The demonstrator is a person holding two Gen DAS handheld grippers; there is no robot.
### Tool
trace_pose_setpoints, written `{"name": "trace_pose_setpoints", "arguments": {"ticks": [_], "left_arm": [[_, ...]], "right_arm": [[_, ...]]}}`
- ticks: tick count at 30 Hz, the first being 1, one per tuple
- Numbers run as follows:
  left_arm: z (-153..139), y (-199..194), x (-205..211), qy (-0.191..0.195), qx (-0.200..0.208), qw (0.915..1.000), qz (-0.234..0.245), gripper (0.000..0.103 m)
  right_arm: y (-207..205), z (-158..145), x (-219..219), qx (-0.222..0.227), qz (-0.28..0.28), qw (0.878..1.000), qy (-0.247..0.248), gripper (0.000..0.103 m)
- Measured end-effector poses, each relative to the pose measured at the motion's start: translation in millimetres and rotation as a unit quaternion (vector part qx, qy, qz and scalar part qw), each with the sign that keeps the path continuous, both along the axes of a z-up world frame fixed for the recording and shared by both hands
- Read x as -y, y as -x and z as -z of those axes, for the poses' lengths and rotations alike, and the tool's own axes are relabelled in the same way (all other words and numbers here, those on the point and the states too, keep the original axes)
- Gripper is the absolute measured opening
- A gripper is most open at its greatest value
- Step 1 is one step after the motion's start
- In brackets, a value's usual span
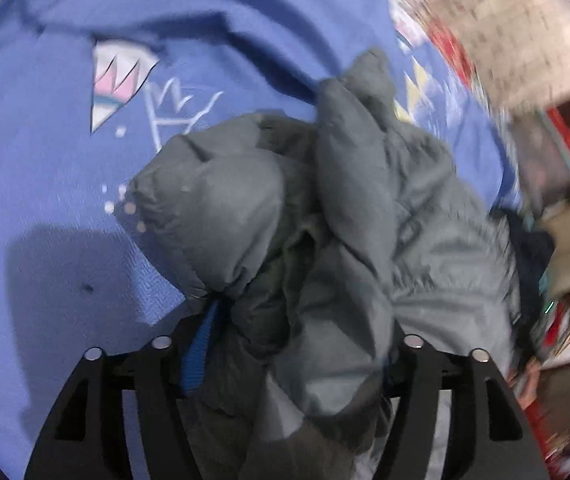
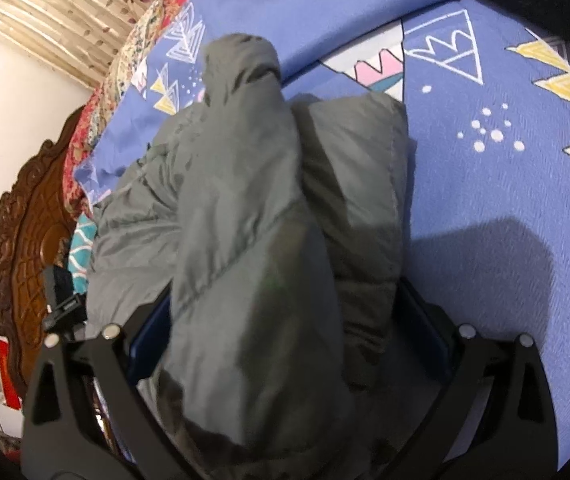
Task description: Fold large clothes
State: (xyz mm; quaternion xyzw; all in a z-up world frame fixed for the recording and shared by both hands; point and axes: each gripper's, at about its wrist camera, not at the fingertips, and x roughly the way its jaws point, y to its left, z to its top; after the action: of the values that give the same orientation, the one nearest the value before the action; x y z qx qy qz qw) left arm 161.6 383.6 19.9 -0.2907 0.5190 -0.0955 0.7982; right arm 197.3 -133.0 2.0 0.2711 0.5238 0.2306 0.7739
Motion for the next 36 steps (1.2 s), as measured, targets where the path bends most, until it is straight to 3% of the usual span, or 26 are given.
{"name": "trace_pose_setpoints", "arguments": {"ticks": [2, 3, 4, 5, 6, 8, 12, 17, 20, 24, 27, 29, 30, 32, 34, 35, 36], "left_arm": [[7, 2, 8, -0.005, 0.009, 0.9999, -0.004, 0.079], [3, 3, 15, -0.013, 0.022, 0.9997, 0.001, 0.064], [0, 6, 20, -0.012, 0.027, 0.9996, 0.002, 0.057], [-6, 9, 24, -0.014, 0.033, 0.9994, 0.001, 0.046], [-16, 14, 27, -0.026, 0.046, 0.9986, 0.002, 0.039], [-31, 25, 31, -0.038, 0.067, 0.9970, 0.001, 0.036], [-81, 73, 8, -0.021, 0.134, 0.9908, -0.009, 0.035], [-145, 130, -33, -0.063, 0.197, 0.9778, -0.033, 0.035], [-183, 162, -73, -0.098, 0.232, 0.9657, -0.063, 0.035], [-232, 188, -134, -0.157, 0.270, 0.9425, -0.119, 0.035], [-244, 185, -174, -0.201, 0.276, 0.9241, -0.171, 0.035], [-236, 174, -200, -0.211, 0.266, 0.9164, -0.212, 0.036], [-224, 163, -214, -0.226, 0.246, 0.9106, -0.243, 0.039], [-190, 134, -238, -0.259, 0.167, 0.9073, -0.286, 0.044], [-141, 99, -260, -0.267, 0.051, 0.9124, -0.306, 0.044], [-115, 90, -272, -0.272, -0.009, 0.9075, -0.320, 0.044], [-98, 91, -279, -0.277, -0.027, 0.9002, -0.335, 0.044]], "right_arm": [[-1, 1, -10, -0.004, -0.015, 1.000, -0.014, 0.095], [0, -1, -19, -0.013, -0.030, 0.999, -0.020, 0.076], [2, -5, -30, -0.017, -0.045, 0.999, -0.019, 0.058], [6, -14, -40, -0.008, -0.059, 0.998, -0.010, 0.033], [9, -22, -48, 0.003, -0.070, 0.998, 0.001, 0.023], [21, -47, -68, 0.033, -0.094, 0.995, 0.022, 0.018], [42, -102, -108, 0.088, -0.123, 0.988, 0.019, 0.016], [62, -167, -195, 0.156, -0.182, 0.971, 0.006, 0.015], [70, -198, -261, 0.197, -0.218, 0.956, 0.001, 0.015], [61, -228, -351, 0.236, -0.254, 0.938, -0.013, 0.015], [30, -241, -420, 0.254, -0.254, 0.933, -0.010, 0.015], [-6, -230, -468, 0.249, -0.233, 0.940, 0.026, 0.021], [-16, -222, -483, 0.248, -0.221, 0.941, 0.060, 0.043], [-44, -194, -511, 0.252, -0.172, 0.937, 0.169, 0.068], [-60, -175, -507, 0.248, -0.130, 0.936, 0.213, 0.072], [-63, -172, -496, 0.246, -0.113, 0.941, 0.204, 0.072], [-62, -171, -484, 0.247, -0.097, 0.945, 0.191, 0.073]]}}
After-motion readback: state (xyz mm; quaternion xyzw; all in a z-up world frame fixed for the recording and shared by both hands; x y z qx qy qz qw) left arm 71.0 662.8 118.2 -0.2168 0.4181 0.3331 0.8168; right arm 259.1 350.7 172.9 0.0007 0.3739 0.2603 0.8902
